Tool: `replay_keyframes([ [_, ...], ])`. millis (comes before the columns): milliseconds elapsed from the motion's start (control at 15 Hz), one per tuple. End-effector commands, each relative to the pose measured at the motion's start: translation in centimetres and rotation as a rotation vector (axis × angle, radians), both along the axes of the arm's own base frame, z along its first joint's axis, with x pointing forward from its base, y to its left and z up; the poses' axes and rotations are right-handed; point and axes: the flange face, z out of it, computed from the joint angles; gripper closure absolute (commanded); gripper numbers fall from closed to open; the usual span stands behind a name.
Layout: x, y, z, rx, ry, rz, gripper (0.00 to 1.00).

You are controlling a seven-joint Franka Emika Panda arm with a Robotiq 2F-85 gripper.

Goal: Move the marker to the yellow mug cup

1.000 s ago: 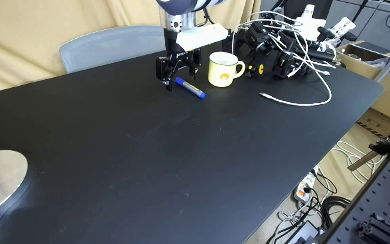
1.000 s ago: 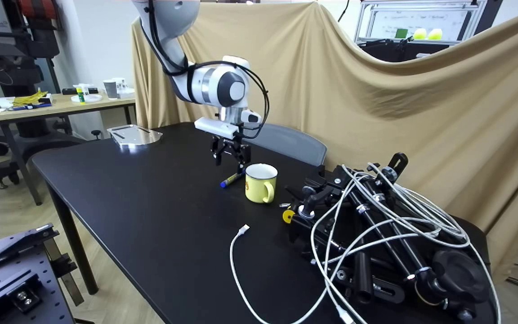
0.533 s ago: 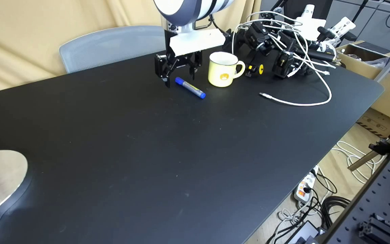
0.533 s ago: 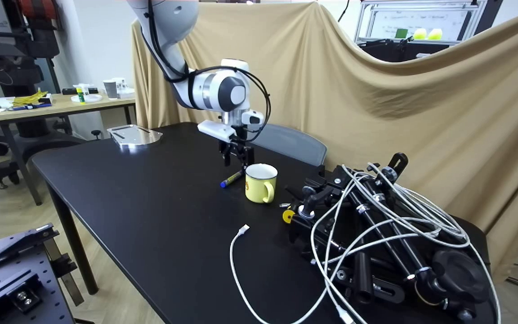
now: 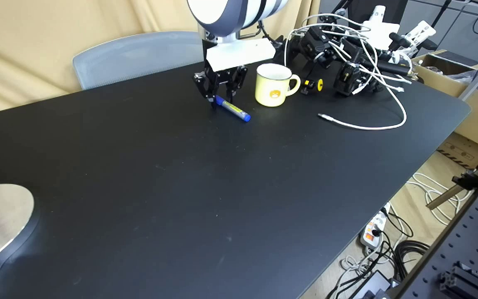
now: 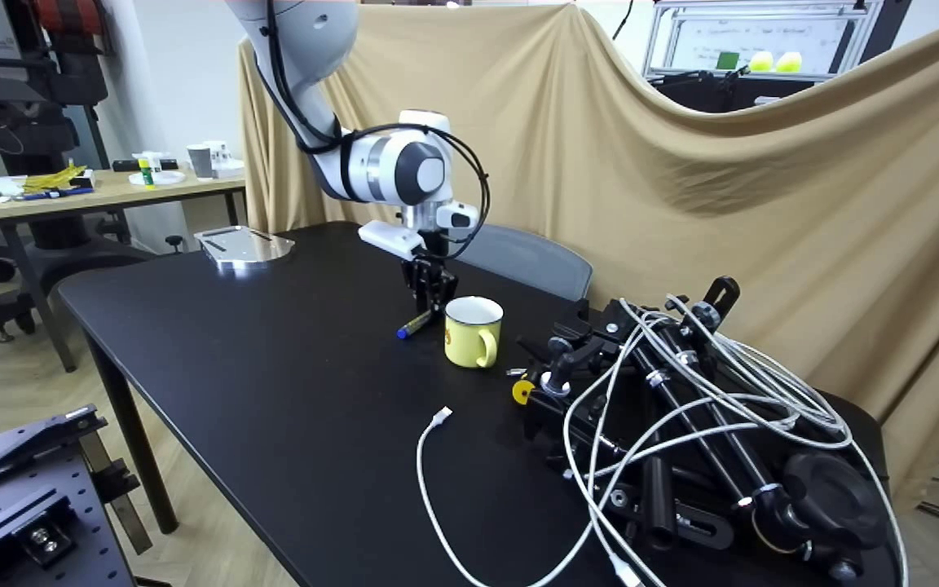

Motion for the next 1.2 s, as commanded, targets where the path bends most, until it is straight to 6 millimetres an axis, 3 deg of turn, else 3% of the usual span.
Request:
replay_keyframes([
  [0,0.0,0.1,0.8,-0.007,-0.023,-0.036,0.85],
  [133,-0.1,0.0,0.8,-0.005,-0.017,-0.031,0.99],
  [467,-0.8,0.4,2.0,-0.023,-0.029,-0.006,0.95],
  [867,-2.0,1.3,7.7,-0.080,-0.108,0.026,0.95],
  [1133,-3.6,0.9,12.2,-0.124,-0.174,0.009,0.95],
])
